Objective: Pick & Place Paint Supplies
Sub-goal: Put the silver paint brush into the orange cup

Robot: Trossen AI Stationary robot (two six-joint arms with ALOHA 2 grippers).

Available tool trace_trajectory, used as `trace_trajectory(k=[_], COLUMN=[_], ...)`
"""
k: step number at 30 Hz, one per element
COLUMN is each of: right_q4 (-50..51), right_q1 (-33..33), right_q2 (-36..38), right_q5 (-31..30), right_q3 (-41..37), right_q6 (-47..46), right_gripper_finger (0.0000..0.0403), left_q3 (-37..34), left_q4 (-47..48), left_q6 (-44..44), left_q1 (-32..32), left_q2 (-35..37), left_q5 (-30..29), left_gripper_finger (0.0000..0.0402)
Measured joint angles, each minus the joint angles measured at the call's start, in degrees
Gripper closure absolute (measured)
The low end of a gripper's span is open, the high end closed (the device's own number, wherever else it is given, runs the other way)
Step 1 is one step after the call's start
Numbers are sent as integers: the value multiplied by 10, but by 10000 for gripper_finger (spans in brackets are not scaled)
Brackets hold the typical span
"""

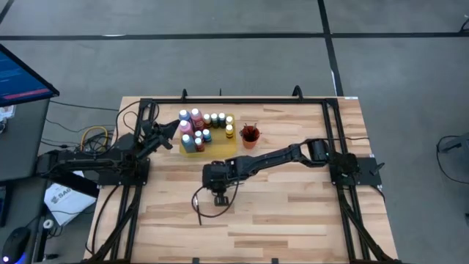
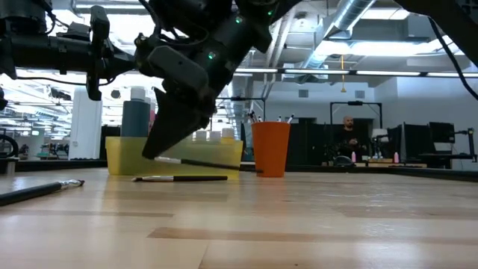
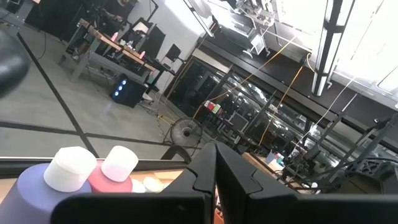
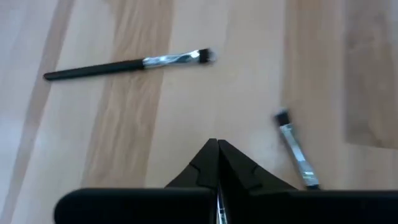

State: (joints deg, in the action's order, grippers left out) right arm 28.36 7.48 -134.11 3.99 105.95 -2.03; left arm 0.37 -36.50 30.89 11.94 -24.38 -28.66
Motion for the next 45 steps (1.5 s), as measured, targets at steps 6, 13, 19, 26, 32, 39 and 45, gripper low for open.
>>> trace_trajectory(k=[6,13,19,26,32,39,45], right_q4=[33,71,89,52,-125,-375,-622], right_q1=[0,-2,-28,-80,-114,-140,-176], right_q2=[0,55,137,239,355,449,448], right_q5=[-7,-48,-118,-176,-176,-195,-195], right_q3=[42,52,52,7,-187,-433,-565], right_q6=[-10,-19,-6,18,-5,-34,-35], right_gripper_finger=[403,403,403,403,403,403,403], left_q3=[0,0,0,0,0,0,0], left_q4=[0,0,0,0,0,0,0], left_q6=[0,0,0,0,0,0,0], left_q1=[0,0,0,0,0,0,0], left_q2=[0,0,0,0,0,0,0], left_q5=[0,0,0,0,0,0,0], left_gripper_finger=[400,400,400,400,400,400,400])
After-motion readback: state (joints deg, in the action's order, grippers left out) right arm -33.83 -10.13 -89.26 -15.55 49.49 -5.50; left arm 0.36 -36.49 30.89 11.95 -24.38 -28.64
